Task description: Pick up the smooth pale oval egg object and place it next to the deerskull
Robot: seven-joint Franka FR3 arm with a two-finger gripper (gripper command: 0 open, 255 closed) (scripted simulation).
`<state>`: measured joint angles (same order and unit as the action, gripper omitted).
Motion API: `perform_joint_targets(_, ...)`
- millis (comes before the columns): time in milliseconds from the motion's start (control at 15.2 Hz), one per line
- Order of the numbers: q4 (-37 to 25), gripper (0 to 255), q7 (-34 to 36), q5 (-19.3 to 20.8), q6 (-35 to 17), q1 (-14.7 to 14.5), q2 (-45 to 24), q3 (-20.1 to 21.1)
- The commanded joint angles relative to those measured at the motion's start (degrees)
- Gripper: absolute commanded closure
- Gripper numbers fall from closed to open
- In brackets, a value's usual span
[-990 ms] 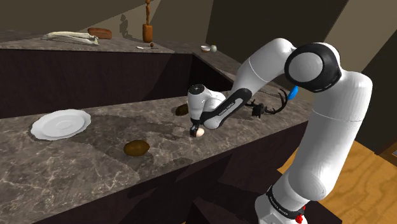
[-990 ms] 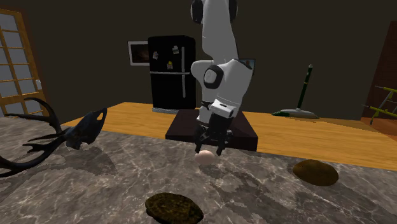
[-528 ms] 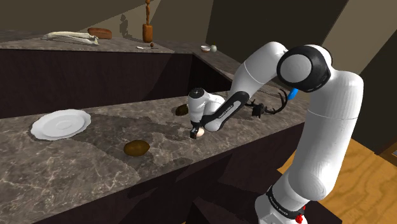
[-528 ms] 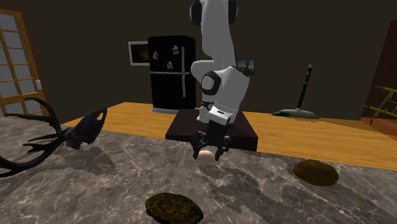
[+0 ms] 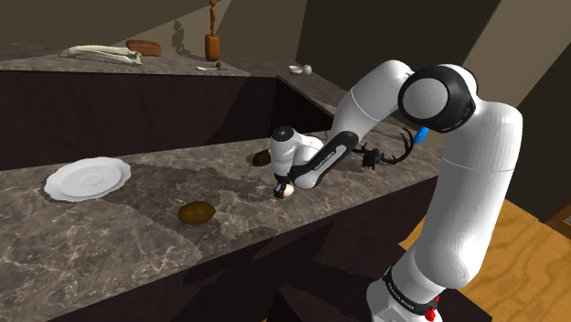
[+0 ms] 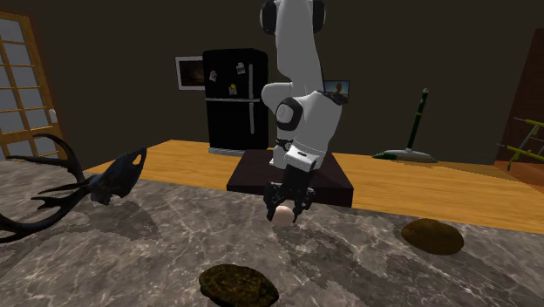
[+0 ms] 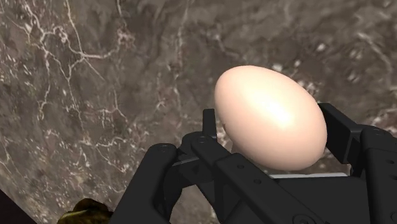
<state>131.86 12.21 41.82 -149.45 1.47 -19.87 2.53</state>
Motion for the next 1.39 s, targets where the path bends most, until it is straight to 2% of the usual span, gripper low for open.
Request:
perform_joint_targets(0,0.0,255,0.0,0.0,0.0,0.0,0.0,0.0)
perform_joint_targets(330,0.0,255,0.01,0.01,-0.01,-0.01,0.0,0.0)
perform_joint_targets(1320,1.14,255,-8.82,-8.58,8.0,1.55,10.52,3.05)
